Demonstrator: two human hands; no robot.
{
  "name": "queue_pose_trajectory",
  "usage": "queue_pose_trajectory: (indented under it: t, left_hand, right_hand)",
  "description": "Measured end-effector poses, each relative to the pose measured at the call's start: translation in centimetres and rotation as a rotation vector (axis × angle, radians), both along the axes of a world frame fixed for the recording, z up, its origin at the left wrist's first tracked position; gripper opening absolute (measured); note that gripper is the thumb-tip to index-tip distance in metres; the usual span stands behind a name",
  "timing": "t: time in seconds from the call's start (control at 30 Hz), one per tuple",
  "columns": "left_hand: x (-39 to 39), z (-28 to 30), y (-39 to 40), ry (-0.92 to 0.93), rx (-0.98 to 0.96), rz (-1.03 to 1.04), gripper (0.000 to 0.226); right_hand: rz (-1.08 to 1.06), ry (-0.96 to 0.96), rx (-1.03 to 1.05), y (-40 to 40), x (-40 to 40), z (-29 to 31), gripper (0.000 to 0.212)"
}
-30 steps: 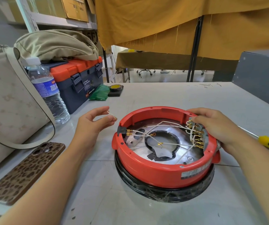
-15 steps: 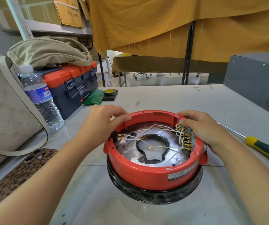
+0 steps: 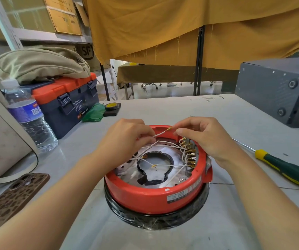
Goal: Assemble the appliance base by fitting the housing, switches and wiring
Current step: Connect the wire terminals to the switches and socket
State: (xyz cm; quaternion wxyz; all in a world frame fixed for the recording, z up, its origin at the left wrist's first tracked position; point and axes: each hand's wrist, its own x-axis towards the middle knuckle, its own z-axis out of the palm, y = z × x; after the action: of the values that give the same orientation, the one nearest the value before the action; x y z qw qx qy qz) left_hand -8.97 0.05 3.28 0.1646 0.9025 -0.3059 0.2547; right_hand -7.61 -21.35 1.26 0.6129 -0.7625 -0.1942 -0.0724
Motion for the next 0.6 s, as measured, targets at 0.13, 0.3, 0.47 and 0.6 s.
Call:
queue_pose_trajectory:
  t: [0.13, 0.3, 0.47, 0.6]
  left_hand:
    - [0.0, 0.1, -0.4, 0.008, 0.041, -0.009, 0.009]
    - [0.0, 0.3, -0.8, 0.037, 0.069, 0.003, 0.011]
    - [0.0, 0.4, -1.0, 0.101, 0.059, 0.006, 0.013]
    - [0.1, 0.6, -1.3, 0.096, 0.039, 0.023, 0.012]
  right_hand:
    - [0.024, -0.004, 0.003, 0.1, 0.0, 0.0, 0.014]
    - [0.035, -0.017, -0.016, 0.2, 0.0, -0.1, 0.015]
    - [-0.006, -0.040, -0.059, 0.1, 0.1, 0.0, 0.013]
    - [-0.063, -0.002, -0.067, 0.1, 0.2, -0.2, 0.009]
